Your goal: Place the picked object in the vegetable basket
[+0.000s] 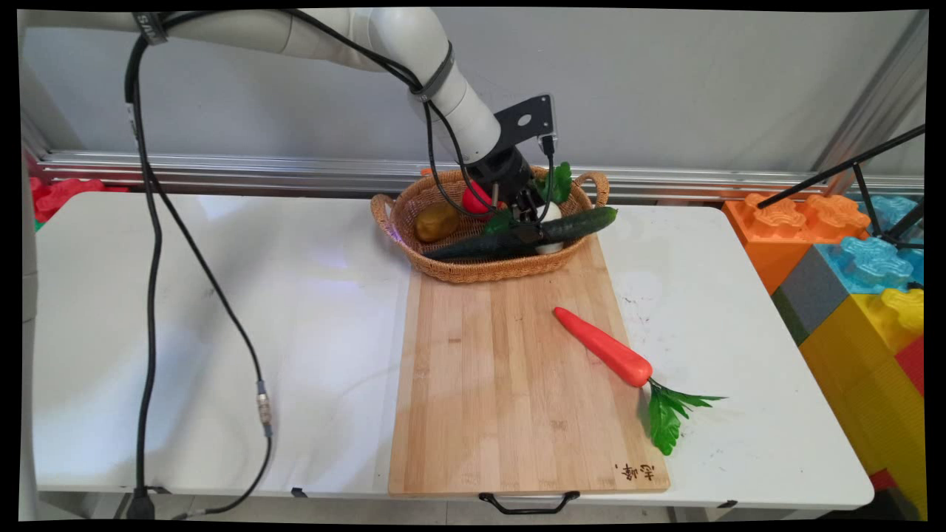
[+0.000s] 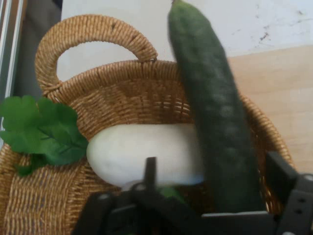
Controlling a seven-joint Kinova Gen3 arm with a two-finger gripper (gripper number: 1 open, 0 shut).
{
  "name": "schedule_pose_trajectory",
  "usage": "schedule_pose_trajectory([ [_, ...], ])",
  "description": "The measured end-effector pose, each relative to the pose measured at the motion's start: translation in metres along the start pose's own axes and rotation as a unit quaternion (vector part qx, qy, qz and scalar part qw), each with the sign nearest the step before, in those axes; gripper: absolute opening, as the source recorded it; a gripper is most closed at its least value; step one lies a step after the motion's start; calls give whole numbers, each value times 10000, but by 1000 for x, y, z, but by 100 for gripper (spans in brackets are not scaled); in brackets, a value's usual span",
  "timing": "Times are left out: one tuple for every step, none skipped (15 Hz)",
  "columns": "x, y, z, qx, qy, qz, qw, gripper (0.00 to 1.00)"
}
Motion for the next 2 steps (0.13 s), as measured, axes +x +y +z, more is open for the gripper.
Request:
schedule_pose_trajectory([
  [2,-1,0,8,19,-17,10000,100],
  [4,-2,-2,7,41,-49,10000,100],
])
